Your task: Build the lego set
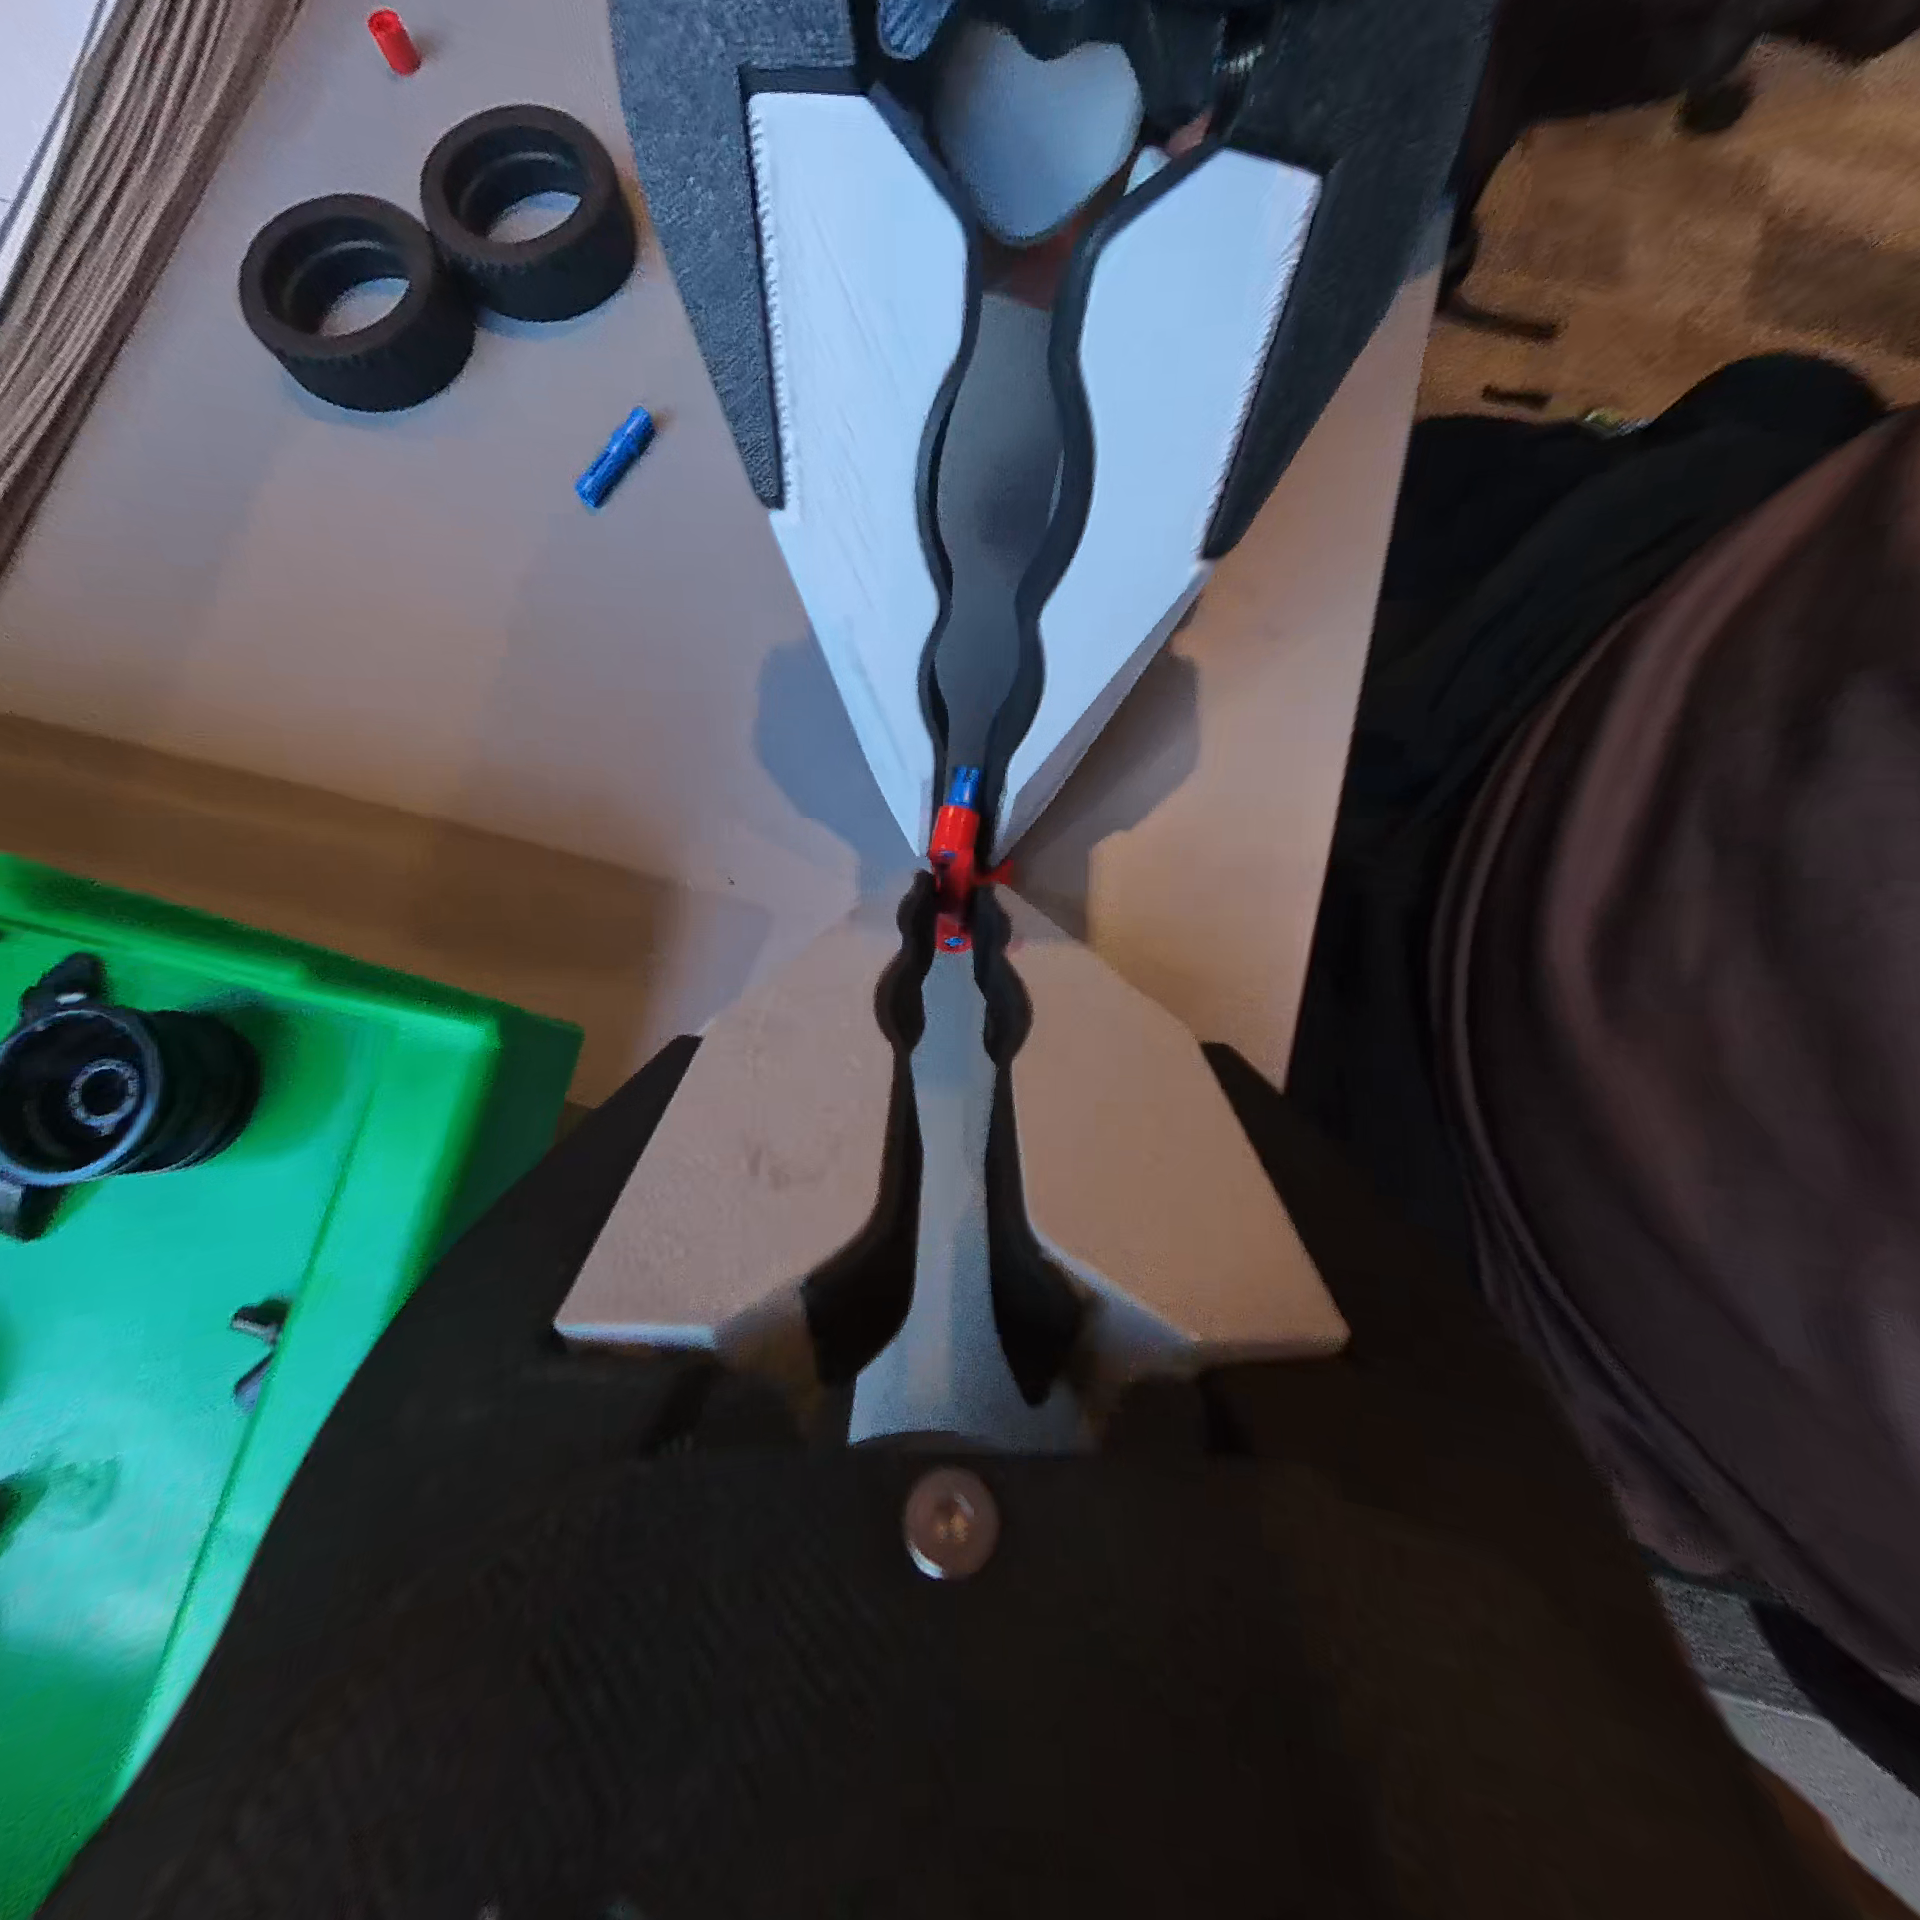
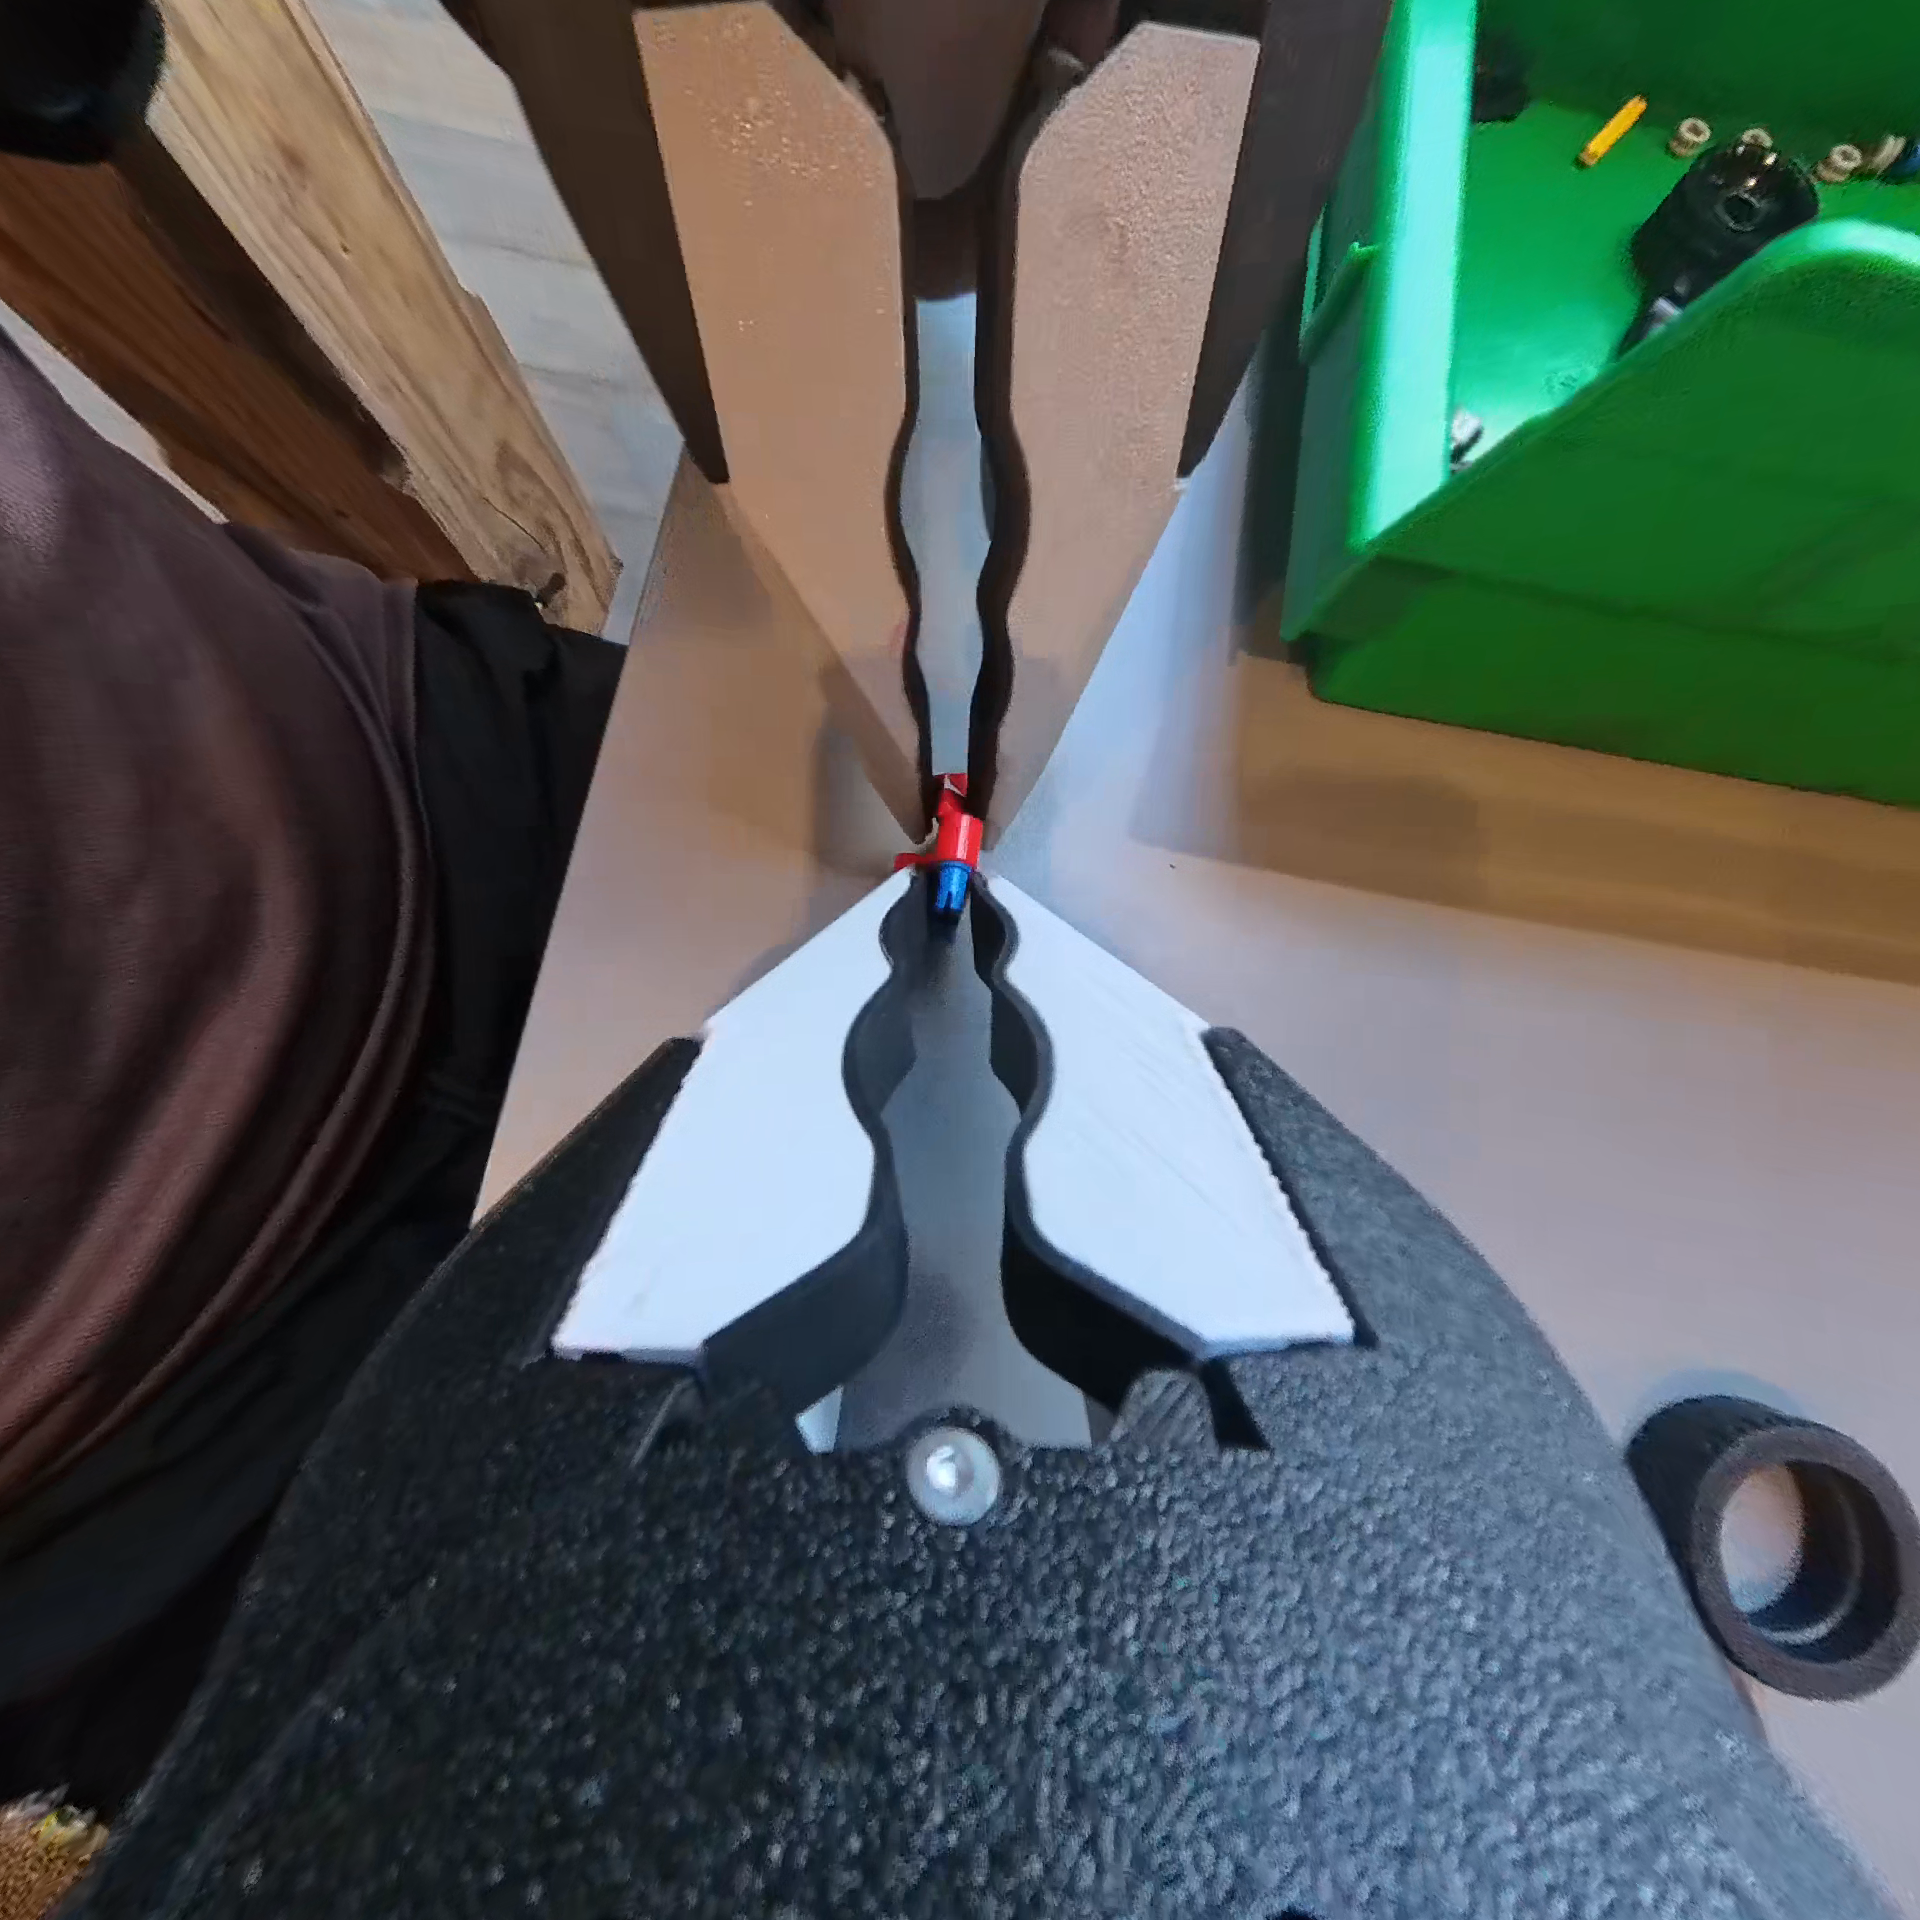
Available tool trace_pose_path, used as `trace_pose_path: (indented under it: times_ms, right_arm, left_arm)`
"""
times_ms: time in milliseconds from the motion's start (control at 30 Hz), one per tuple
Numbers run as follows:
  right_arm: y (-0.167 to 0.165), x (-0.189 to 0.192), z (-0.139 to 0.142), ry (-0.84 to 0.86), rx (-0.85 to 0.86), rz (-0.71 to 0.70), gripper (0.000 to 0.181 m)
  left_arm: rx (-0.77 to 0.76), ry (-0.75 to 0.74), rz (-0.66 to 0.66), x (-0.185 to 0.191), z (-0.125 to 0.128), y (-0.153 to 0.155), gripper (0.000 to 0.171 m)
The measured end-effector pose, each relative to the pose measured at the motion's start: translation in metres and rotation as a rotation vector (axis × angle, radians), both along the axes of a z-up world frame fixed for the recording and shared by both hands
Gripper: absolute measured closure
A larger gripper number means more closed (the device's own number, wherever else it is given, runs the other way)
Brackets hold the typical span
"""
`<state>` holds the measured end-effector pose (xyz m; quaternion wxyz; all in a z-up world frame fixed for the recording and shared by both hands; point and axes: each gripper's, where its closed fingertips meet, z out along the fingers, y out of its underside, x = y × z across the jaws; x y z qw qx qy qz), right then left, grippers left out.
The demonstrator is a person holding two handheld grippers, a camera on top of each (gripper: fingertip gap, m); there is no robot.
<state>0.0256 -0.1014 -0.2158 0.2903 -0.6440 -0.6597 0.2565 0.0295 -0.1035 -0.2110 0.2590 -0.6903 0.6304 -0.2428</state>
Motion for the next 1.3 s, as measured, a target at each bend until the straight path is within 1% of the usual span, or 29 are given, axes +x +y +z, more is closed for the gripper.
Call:
trace_pose_path:
  times_ms: [100,200,267,400,500,633,767,933,1033,1167,1233,1300]
  right_arm:
    - [-0.0001,0.0003,0.0001,0.042,-0.041,-0.005,0.176]
    - [0.0003,0.0012,0.0000,0.065,-0.091,-0.017,0.176]
    - [0.0006,0.0011,-0.0001,0.064,-0.085,-0.021,0.175]
    - [0.0005,0.0013,-0.0001,0.065,-0.080,-0.019,0.175]
    - [0.0004,0.0013,0.0000,0.066,-0.084,-0.016,0.176]
    - [0.0009,0.0018,0.0001,0.068,-0.082,-0.016,0.176]
    - [0.0009,0.0020,0.0002,0.071,-0.077,-0.010,0.176]
    - [0.0007,0.0034,0.0003,0.073,-0.076,-0.001,0.176]
    - [0.0006,0.0039,0.0004,0.073,-0.085,0.008,0.176]
    - [0.0004,0.0029,0.0004,0.067,-0.101,0.003,0.176]
    - [-0.0004,0.0024,0.0005,0.068,-0.091,0.009,0.176]
    - [-0.0003,0.0020,0.0007,0.070,-0.117,0.012,0.176]
  left_arm:
    - [-0.017,-0.068,-0.031,0.0017,0.0008,0.0007,0.167]
    - [-0.116,-0.140,-0.029,0.0020,0.0016,0.0013,0.167]
    - [-0.125,-0.171,-0.031,0.0020,0.0021,0.0021,0.167]
    - [-0.082,-0.150,-0.035,-0.0015,0.0011,0.0040,0.167]
    - [-0.120,-0.139,-0.033,-0.0024,-0.0021,0.0016,0.166]
    - [-0.089,-0.146,-0.032,0.0004,0.0003,0.0031,0.167]
    - [-0.110,-0.143,-0.025,0.0004,-0.0001,0.0033,0.167]
    - [-0.090,-0.141,-0.023,0.0012,-0.0004,0.0035,0.166]
    - [-0.129,-0.154,-0.006,0.0034,0.0003,0.0031,0.167]
    - [-0.090,-0.147,-0.012,0.0031,-0.0005,0.0039,0.167]
    - [-0.094,-0.147,-0.014,0.0033,-0.0006,0.0036,0.167]
    - [-0.105,-0.147,-0.022,0.0036,-0.0007,0.0034,0.167]
